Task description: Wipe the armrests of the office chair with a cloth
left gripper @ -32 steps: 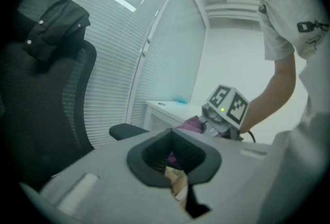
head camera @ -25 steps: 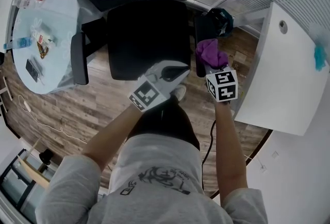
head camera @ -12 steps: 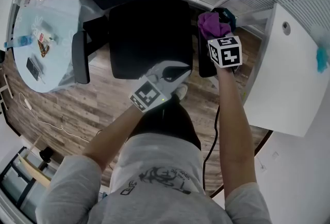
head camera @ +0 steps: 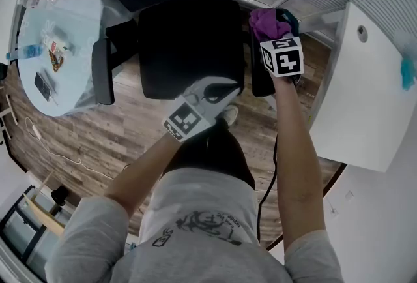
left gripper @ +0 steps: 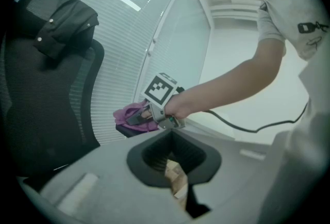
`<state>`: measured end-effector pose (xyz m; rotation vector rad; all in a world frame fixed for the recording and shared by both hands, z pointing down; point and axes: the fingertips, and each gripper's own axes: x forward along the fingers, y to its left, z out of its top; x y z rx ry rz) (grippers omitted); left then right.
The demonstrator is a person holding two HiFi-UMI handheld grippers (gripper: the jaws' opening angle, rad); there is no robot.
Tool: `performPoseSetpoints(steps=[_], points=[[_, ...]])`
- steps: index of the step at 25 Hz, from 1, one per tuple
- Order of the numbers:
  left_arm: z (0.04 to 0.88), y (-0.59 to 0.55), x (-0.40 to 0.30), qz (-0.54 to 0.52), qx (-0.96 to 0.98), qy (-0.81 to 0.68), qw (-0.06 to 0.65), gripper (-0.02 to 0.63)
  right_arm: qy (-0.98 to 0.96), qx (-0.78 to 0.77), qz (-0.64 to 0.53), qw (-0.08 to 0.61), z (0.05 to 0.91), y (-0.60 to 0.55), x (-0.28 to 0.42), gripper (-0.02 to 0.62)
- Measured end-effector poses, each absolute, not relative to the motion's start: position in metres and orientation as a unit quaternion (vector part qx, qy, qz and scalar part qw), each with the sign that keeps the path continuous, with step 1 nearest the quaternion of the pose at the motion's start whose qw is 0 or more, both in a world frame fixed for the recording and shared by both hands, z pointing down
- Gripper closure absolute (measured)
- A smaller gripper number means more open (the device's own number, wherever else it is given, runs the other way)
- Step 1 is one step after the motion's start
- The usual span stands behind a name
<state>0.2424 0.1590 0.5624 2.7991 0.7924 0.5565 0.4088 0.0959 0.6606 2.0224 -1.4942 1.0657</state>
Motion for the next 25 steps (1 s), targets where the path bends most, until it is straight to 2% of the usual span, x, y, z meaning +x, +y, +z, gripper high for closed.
performPoseSetpoints(steps=[25], points=[[0.561,0.173,0.243,0.187,0.940,0.272,0.091,0.604,-0.534,0.737,0.361,0.201,0.644,0.218,0.265,0.563]])
